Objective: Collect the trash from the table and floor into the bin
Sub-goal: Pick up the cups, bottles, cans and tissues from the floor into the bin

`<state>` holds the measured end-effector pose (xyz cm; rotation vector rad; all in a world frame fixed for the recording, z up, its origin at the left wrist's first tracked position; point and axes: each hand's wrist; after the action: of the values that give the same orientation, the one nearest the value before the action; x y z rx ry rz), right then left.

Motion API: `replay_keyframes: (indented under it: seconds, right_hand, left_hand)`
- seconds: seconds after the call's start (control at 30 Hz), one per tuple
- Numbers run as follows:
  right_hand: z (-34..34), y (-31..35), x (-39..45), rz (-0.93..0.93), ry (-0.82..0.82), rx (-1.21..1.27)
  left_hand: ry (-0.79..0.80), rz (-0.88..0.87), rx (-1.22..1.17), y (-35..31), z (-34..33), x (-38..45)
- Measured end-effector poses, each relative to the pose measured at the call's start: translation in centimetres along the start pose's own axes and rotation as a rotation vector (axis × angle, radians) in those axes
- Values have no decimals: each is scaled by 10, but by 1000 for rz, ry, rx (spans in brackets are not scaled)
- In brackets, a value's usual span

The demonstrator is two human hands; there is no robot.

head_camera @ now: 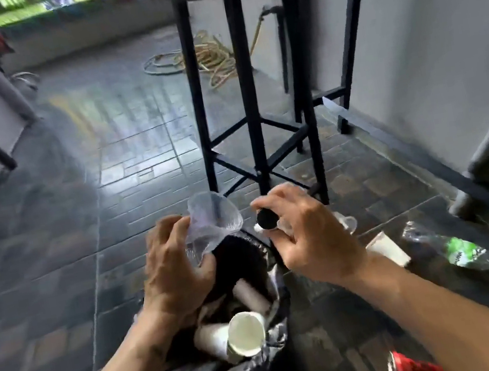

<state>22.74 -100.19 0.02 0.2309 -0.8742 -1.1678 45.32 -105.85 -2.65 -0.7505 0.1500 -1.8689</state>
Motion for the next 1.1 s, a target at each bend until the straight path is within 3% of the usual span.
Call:
replay_keyframes:
  seconds: [0.23,0.33,0.43,0.6,0.87,1.0,1.1]
  right_hand:
    - [-87,28,-12,97,212,71]
    - [-120,15,-26,27,444,-82]
    - [-133,-2,-42,-119,637,-167]
    - [-135,-25,-55,-183,559,-83]
    - [-87,-37,-57,-155,306,109]
    - [-29,-82,-85,-293,245,50]
    - [18,-124,-124,-506,320,-127]
  left_hand:
    - [35,410,32,56,8,-53]
    - [262,599,-7,66,-7,-60]
    - [512,656,80,67,-27,-68]
    - [492,625,181,68,-38,-73]
    - [187,360,102,38,-36,-50]
    - [260,146,20,-3,-50,-29]
    - [348,-17,3,-46,-66,-18]
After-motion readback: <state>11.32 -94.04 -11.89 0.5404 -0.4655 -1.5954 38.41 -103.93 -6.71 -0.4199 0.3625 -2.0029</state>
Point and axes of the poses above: each hand's wrist, its own x-axis towards the middle knuckle, its own z-axis out of the back of the hand, y = z × x
